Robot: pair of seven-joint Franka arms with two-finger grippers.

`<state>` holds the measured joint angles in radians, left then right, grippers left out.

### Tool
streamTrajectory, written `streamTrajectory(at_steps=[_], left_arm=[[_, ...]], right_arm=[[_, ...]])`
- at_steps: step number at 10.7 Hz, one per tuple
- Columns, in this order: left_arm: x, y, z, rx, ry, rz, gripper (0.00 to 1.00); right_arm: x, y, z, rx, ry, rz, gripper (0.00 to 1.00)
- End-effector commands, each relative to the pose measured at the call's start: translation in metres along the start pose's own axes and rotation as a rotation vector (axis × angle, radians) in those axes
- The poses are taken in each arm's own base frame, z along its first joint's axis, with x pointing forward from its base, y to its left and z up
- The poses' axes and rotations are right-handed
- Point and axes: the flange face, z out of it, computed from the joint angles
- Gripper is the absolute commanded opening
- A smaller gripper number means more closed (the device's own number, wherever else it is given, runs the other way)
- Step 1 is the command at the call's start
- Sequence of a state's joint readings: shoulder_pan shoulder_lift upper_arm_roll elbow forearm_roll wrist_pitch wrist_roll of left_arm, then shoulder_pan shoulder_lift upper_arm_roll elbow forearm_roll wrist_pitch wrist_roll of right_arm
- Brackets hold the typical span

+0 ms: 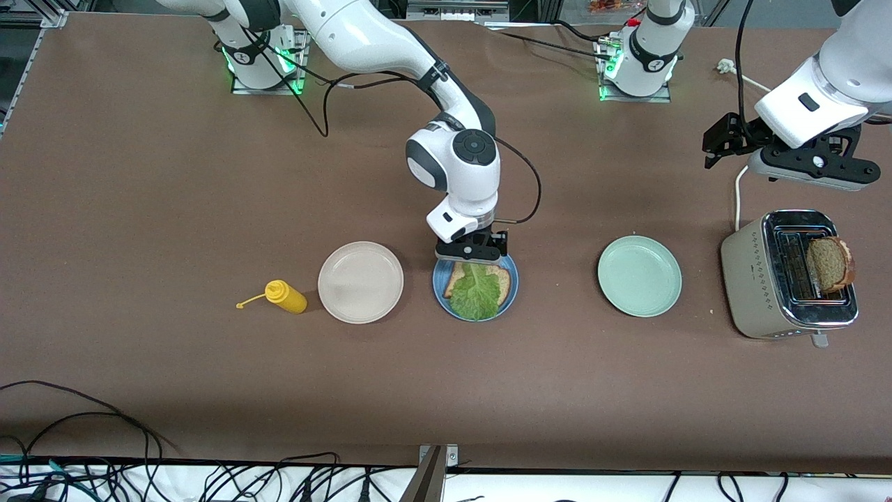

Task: Make sandwich in blue plate with both arms
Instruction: 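Lower the lettuce leaf onto the bread and open the right gripper, then move the right gripper back down beside the yellow mustard bottle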

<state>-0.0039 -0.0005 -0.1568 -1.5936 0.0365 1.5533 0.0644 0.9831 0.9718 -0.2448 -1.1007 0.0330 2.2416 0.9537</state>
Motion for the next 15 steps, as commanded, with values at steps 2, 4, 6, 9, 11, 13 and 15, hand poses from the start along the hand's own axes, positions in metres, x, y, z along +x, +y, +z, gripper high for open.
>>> streamTrajectory(at_steps=[2,4,6,9,11,13,15], left_arm=[[0.0,0.0,-0.003,-0.016,-0.002,-0.007,1.0],[0.0,0.0,-0.003,-0.016,-0.002,-0.007,1.0],[0.0,0.0,-0.003,-0.016,-0.002,-0.009,1.0],[0.0,0.001,-0.003,-0.016,-0.002,-0.007,1.0],[0.0,0.001,-0.003,-0.016,-0.002,-0.007,1.0],[0.0,0.001,-0.003,-0.016,-0.002,-0.007,1.0],[0.0,0.001,-0.002,-0.009,-0.004,-0.006,1.0]], right_arm=[[0.014,0.03,-0.073,0.024,-0.057,-0.183,1.0],[0.035,0.063,-0.1,0.006,-0.127,-0.238,1.0],[0.071,0.122,-0.119,0.017,-0.174,-0.424,1.0],[0.107,0.197,-0.142,0.04,-0.211,-0.757,1.0],[0.123,0.251,-0.159,0.044,-0.232,-0.828,1.0],[0.143,0.295,-0.169,0.064,-0.25,-0.979,1.0],[0.162,0.337,-0.172,0.088,-0.248,-1.131,1.0]])
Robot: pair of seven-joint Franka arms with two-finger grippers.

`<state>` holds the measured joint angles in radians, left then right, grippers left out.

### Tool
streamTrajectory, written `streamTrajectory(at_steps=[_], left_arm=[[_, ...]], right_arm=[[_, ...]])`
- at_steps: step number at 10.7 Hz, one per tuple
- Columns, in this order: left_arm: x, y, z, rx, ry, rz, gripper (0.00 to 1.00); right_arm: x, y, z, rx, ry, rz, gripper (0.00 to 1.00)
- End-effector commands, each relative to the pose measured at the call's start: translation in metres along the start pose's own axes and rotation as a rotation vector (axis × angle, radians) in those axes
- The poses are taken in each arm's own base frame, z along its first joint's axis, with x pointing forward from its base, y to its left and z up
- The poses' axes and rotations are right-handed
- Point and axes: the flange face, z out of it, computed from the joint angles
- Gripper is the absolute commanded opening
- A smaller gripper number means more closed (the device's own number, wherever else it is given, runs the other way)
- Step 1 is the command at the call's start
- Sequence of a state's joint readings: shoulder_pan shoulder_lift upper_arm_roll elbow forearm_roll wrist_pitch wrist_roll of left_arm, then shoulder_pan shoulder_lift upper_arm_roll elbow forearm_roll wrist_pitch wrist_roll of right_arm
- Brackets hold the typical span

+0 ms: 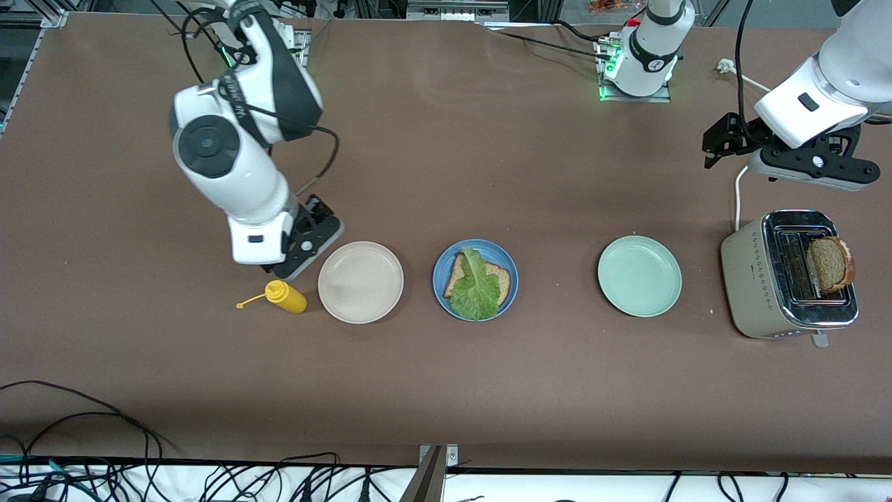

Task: Make sandwich in blue plate with both arms
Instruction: 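Move the right gripper back down beside the yellow mustard bottle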

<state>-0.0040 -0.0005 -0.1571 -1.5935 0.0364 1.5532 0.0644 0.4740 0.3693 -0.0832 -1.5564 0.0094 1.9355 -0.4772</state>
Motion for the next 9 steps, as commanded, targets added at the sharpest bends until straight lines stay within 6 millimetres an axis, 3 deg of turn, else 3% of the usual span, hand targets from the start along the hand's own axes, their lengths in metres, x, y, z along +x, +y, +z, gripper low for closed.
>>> streamTrajectory(at_steps=[1,6,9], left_arm=[[0.0,0.0,-0.003,-0.006,-0.003,-0.006,1.0],[0.0,0.0,-0.003,-0.006,-0.003,-0.008,1.0],[0.0,0.0,-0.003,-0.006,-0.003,-0.006,1.0]], right_arm=[[-0.042,0.041,-0.008,0.022,0.007,-0.208,1.0],[-0.102,0.126,0.004,0.123,0.122,-0.378,1.0],[-0.14,0.174,0.043,0.248,0.25,-0.45,1.0]])
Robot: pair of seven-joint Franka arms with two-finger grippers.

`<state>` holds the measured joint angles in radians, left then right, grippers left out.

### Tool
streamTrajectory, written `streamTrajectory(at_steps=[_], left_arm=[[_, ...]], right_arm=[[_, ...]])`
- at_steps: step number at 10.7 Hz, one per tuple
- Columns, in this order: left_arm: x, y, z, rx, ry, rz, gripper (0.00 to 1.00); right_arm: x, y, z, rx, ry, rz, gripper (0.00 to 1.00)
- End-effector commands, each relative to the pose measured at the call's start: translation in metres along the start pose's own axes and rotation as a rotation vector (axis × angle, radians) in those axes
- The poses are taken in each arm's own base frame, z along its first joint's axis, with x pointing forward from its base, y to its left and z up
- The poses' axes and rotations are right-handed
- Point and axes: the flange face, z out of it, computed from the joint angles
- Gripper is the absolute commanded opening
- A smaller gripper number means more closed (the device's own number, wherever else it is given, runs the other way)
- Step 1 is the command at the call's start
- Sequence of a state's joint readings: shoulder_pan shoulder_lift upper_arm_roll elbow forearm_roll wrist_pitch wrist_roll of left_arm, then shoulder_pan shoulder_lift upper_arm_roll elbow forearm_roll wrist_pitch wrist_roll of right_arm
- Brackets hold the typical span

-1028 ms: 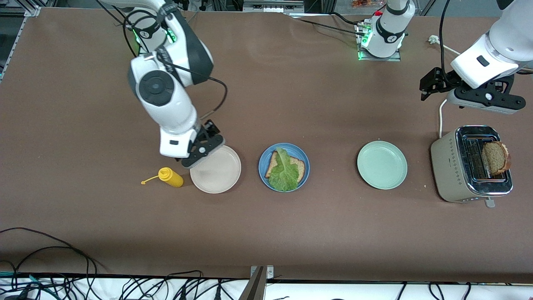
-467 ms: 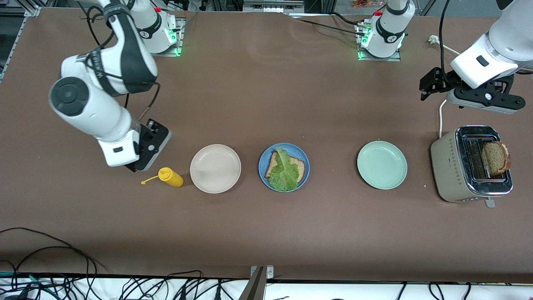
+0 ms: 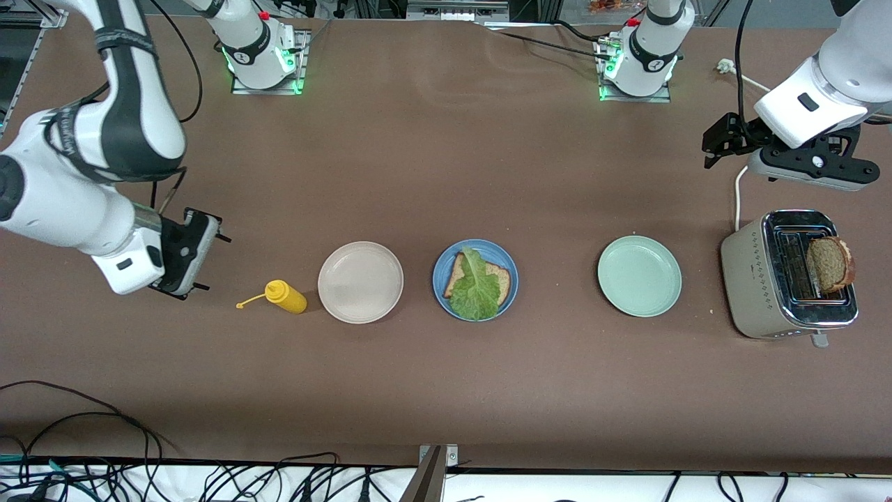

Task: Make sandwich in blue plate with both arms
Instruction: 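Move the right gripper back down beside the yellow mustard bottle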

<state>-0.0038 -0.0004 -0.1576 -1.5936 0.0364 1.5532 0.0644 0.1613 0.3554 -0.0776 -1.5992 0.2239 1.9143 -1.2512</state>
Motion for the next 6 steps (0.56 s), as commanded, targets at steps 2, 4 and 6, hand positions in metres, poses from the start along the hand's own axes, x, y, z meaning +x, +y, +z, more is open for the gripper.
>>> streamTrajectory(at_steps=[2,4,6], left_arm=[[0.0,0.0,-0.003,-0.006,-0.003,-0.007,1.0],[0.0,0.0,-0.003,-0.017,-0.002,-0.009,1.0],[0.0,-0.009,-0.001,-0.051,-0.003,-0.031,1.0]], right_arm=[[-0.069,0.035,0.042,0.104,0.188,-0.108,1.0],[-0.098,0.048,0.064,0.12,0.252,-0.146,1.0],[-0.118,0.06,0.099,0.144,0.323,-0.175,1.0]])
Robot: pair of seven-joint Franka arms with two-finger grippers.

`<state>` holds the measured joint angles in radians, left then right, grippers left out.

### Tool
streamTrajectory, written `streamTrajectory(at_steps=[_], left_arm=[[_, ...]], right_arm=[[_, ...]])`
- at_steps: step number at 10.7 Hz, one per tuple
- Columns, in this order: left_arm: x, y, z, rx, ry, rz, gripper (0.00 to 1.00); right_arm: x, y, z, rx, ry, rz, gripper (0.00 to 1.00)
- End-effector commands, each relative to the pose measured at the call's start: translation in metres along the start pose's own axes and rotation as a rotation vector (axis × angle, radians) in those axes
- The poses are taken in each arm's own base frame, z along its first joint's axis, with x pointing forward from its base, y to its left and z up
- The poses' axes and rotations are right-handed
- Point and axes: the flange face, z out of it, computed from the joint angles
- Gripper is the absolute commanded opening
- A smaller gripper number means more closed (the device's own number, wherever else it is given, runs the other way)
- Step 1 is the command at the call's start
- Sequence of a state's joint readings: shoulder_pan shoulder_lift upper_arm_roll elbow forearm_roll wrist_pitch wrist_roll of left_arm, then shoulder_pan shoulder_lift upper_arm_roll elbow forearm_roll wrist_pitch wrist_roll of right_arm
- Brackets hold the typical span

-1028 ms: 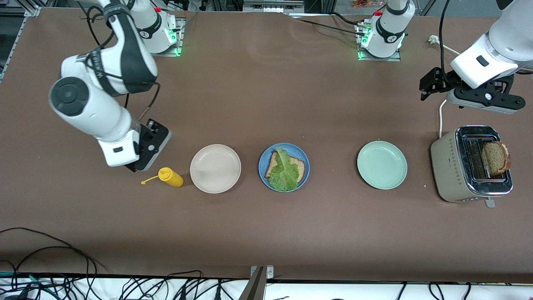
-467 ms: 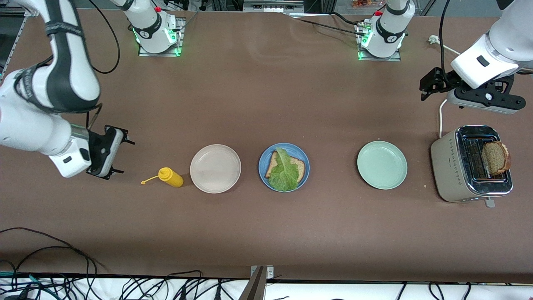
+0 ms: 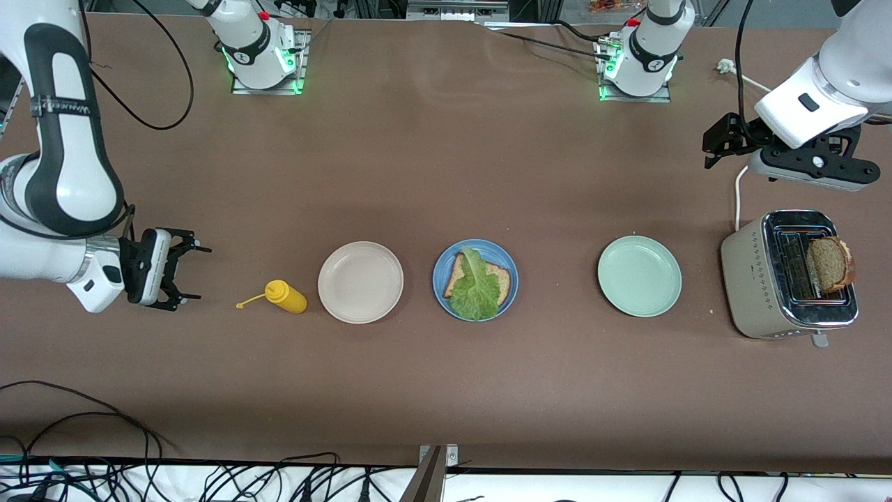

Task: Make sandwich in blue plate with both arms
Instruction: 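Close the right gripper around the yellow mustard bottle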

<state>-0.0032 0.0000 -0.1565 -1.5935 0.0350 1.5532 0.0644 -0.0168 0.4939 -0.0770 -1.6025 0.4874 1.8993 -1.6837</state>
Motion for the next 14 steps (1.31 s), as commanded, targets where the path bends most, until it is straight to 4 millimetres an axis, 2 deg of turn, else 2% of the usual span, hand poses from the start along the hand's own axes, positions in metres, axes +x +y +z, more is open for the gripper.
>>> streamTrajectory(at_steps=[1,3,6,8,10,12,14], left_arm=[[-0.002,-0.017,0.002,-0.085,-0.012,-0.05,1.0],[-0.003,-0.018,0.004,-0.099,-0.025,-0.051,1.0],[-0.002,-0.016,0.003,-0.099,-0.023,-0.051,1.0],[-0.002,-0.017,0.004,-0.098,-0.025,-0.051,1.0],[-0.002,-0.017,0.004,-0.098,-0.027,-0.05,1.0],[-0.002,-0.017,0.004,-0.098,-0.027,-0.052,1.0],[-0.002,-0.018,0.004,-0.098,-0.027,-0.052,1.0]], right_arm=[[-0.034,0.018,0.04,0.031,0.117,-0.062,1.0],[-0.05,0.032,0.069,0.036,0.187,-0.088,1.0],[-0.064,0.045,0.114,0.04,0.28,-0.093,1.0],[-0.062,0.046,0.139,0.054,0.324,-0.111,1.0],[-0.05,0.054,0.159,0.062,0.358,-0.14,1.0],[-0.049,0.055,0.172,0.053,0.395,-0.137,1.0],[-0.039,0.055,0.188,0.042,0.407,-0.165,1.0]])
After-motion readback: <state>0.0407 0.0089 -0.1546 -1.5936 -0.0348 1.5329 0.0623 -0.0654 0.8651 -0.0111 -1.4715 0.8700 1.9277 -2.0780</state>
